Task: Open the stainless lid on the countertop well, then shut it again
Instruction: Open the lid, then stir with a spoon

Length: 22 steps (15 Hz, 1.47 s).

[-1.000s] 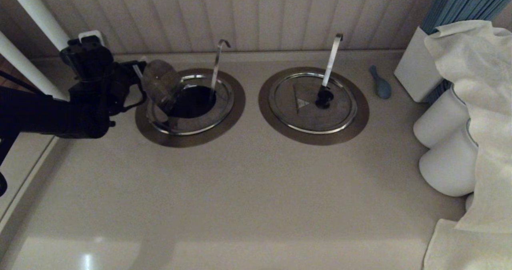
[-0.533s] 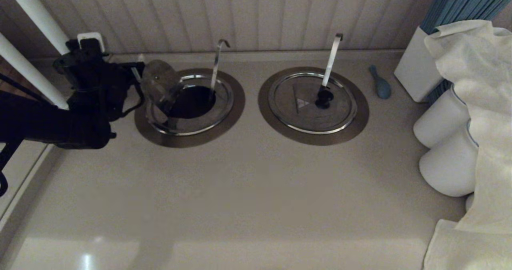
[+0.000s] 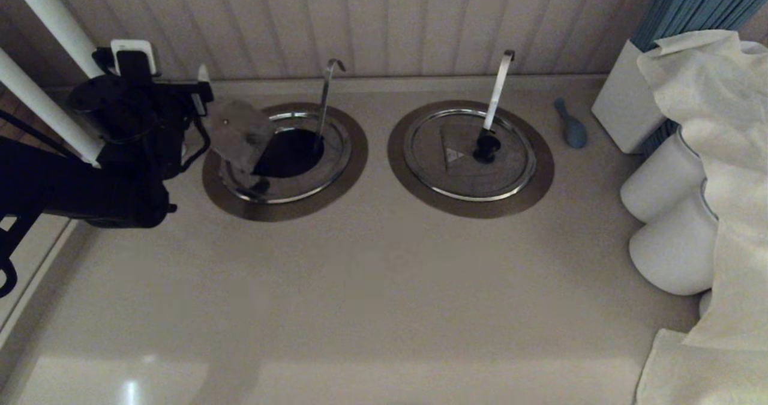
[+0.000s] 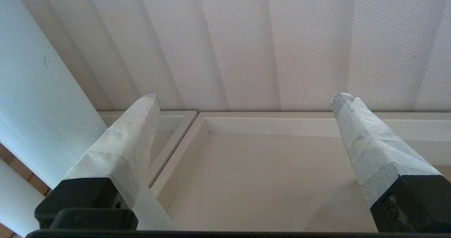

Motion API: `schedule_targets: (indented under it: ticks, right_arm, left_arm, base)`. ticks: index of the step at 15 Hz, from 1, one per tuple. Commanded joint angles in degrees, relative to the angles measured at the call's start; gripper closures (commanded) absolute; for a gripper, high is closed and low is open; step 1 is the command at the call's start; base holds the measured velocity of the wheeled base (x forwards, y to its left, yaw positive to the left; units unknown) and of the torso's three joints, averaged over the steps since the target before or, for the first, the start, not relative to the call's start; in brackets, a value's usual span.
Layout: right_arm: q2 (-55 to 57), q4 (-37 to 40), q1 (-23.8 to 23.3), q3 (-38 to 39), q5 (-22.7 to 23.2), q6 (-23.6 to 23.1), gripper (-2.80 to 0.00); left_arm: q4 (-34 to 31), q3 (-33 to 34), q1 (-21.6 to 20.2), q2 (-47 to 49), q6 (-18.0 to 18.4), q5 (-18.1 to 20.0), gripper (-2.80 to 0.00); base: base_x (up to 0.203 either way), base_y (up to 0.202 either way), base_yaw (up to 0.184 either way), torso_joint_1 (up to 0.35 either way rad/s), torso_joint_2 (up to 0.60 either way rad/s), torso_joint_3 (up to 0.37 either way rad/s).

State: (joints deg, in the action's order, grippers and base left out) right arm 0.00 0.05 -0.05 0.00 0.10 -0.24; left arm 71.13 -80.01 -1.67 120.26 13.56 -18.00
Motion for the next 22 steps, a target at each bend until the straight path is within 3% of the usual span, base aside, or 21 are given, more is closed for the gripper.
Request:
schedule_targets:
  ticks: [1,8,9,10,13,14,15,20,22]
  right_arm:
    - [0.0,-0.1,0.0,0.0,0.0,0.0,0.00]
    - [0.0,-0.1,0.0,0.0,0.0,0.0,0.00]
    - [0.0,0.0,0.0,0.0,0.0,0.0,0.00]
    - [0.0,0.0,0.0,0.0,0.0,0.0,0.00]
    - [0.0,0.0,0.0,0.0,0.0,0.0,0.00]
    - [0.0,-0.1,0.0,0.0,0.0,0.0,0.00]
    - [0.0,0.0,0.0,0.0,0.0,0.0,0.00]
    - [0.0,0.0,0.0,0.0,0.0,0.0,0.00]
    - [0.0,-0.1,0.0,0.0,0.0,0.0,0.00]
  left_arm:
    - [0.5,-0.1,-0.1,-0.5,0.1,-0.1,-2.80]
    - [-1.1,-0.2,1.6,-1.3,-1.4,-0.1,-2.80]
    - [-4.0,-0.5,2.8,-1.5,-5.1,-0.1,-2.80]
    - [-9.6,-0.8,4.5,-2.1,-11.3,-0.2,-2.80]
    - [-35.9,-3.4,9.9,-5.8,-31.0,1.9,-2.80]
    - [-42.6,-4.8,11.9,-7.1,-36.2,3.8,-2.80]
    - [-45.4,-5.7,13.6,-8.0,-38.5,5.3,-2.80]
    - [-45.6,-5.2,14.4,-8.5,-38.6,5.6,-2.80]
    - [-45.6,-1.9,14.4,-10.6,-38.0,7.0,-2.80]
  base:
    - [0.000,0.000,0.000,0.000,0.00,0.000]
    - [0.000,0.000,0.000,0.000,0.00,0.000]
    - [0.000,0.000,0.000,0.000,0.00,0.000]
    - [0.000,0.000,0.000,0.000,0.00,0.000]
    - [0.000,0.000,0.000,0.000,0.00,0.000]
    - [0.000,0.000,0.000,0.000,0.00,0.000]
    - [0.000,0.000,0.000,0.000,0.00,0.000]
    - [0.000,0.000,0.000,0.000,0.00,0.000]
    - [0.000,0.000,0.000,0.000,0.00,0.000]
